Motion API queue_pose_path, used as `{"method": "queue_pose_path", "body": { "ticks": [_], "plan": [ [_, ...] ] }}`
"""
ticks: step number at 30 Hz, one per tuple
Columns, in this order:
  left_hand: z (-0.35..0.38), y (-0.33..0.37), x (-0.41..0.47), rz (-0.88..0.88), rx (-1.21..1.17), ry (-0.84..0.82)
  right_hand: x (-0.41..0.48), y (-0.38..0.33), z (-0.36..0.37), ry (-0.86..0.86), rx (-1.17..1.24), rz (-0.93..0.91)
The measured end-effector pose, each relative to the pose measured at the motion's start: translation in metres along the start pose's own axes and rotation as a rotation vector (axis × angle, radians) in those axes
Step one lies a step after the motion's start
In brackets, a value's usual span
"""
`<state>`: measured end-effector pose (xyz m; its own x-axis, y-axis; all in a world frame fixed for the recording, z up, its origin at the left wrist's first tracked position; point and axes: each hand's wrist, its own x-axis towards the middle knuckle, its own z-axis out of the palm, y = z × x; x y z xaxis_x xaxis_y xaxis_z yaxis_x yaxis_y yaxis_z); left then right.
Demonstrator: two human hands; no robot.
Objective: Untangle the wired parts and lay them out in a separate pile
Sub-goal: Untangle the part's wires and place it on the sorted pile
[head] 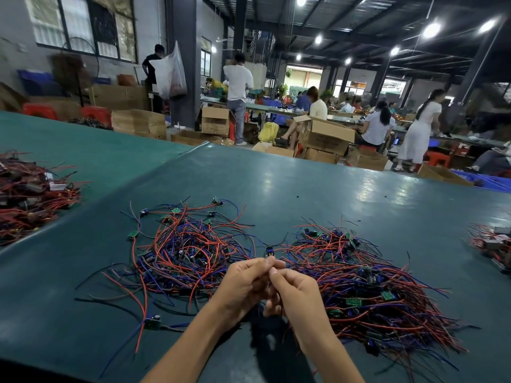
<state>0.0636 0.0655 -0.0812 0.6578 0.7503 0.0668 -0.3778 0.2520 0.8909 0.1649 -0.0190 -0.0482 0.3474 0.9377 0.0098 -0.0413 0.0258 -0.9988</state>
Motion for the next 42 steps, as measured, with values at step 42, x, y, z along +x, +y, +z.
{"method": "queue_pose_path", "body": {
  "ticks": [42],
  "plan": [
    [-0.007,0.011,0.008,0.048,-0.137,0.158,-0.058,0.039,-0.025,0.052,-0.534,-0.334]
  ]
}}
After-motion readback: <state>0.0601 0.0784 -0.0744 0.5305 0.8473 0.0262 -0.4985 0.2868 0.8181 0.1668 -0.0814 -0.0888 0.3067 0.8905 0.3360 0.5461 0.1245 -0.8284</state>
